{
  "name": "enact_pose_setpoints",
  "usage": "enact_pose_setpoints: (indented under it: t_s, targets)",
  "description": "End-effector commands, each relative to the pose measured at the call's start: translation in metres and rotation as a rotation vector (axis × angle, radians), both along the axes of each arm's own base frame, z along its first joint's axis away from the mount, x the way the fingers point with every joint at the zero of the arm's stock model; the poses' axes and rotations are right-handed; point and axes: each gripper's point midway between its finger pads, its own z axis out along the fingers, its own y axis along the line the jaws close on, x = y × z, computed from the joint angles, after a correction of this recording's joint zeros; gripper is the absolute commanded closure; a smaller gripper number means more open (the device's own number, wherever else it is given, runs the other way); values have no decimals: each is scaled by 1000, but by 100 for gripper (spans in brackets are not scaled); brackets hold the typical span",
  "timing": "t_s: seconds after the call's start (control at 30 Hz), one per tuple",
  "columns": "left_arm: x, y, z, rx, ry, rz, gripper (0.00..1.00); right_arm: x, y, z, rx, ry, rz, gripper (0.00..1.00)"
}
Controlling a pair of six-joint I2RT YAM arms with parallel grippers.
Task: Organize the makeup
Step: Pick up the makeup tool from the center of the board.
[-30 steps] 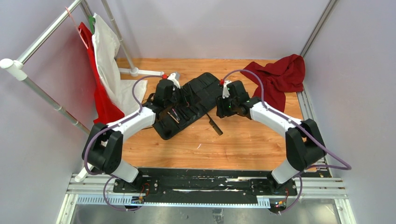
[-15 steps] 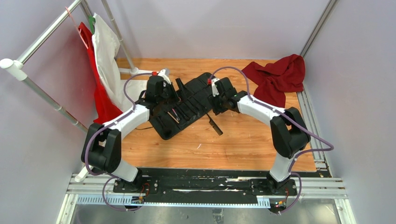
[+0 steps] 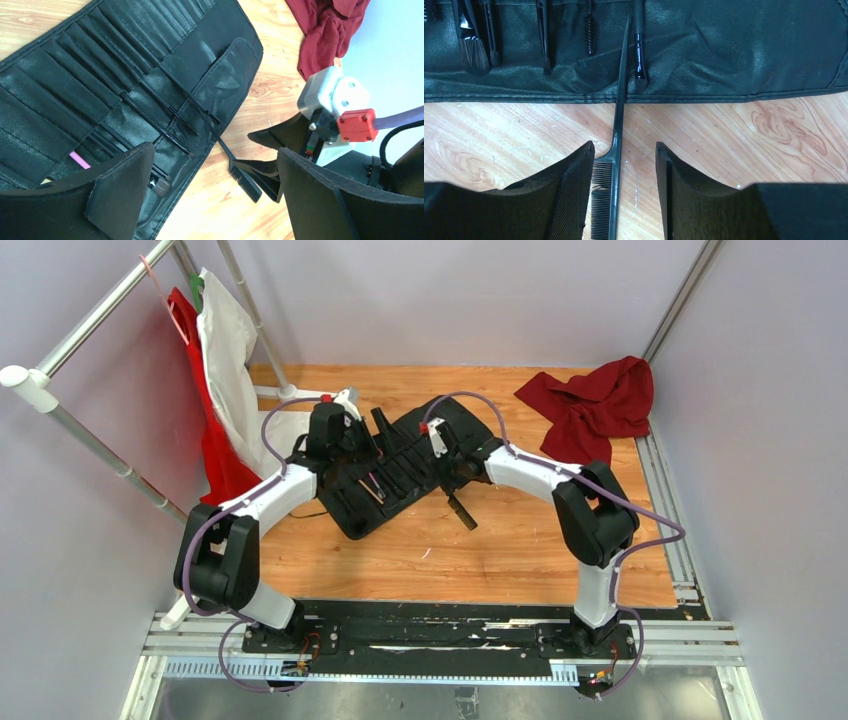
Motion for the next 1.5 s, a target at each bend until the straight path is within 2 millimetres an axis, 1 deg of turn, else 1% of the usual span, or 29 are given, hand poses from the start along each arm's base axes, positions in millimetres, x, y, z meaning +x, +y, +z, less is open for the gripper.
enact_pose_setpoints:
  t_s: [0.0, 0.37, 0.53, 0.6, 0.73, 0.97, 1.47]
  targets:
    - [2, 3, 0, -10, -18, -9, 2, -1, 12, -3, -20, 0, 45, 52]
    - [3, 8, -3, -13, -12, -2, 2, -4, 14, -19, -41, 28, 68, 52]
    - [4, 7, -5, -23, -6, -5, 2, -3, 16, -19, -39, 25, 69, 52]
    - [4, 7, -5, -26, -6, -5, 2, -4, 14, -30, -55, 44, 70, 53]
    - [4, 8, -6, -26, -5, -3, 2, -4, 13, -35, -66, 51, 74, 54]
    - [4, 11, -6, -27, -5, 2, 2, -5, 10, -40, -57, 75, 78, 59]
    - [4, 14, -7, -25, -1, 11, 2, -13, -4, -48, -12, 137, 49, 68]
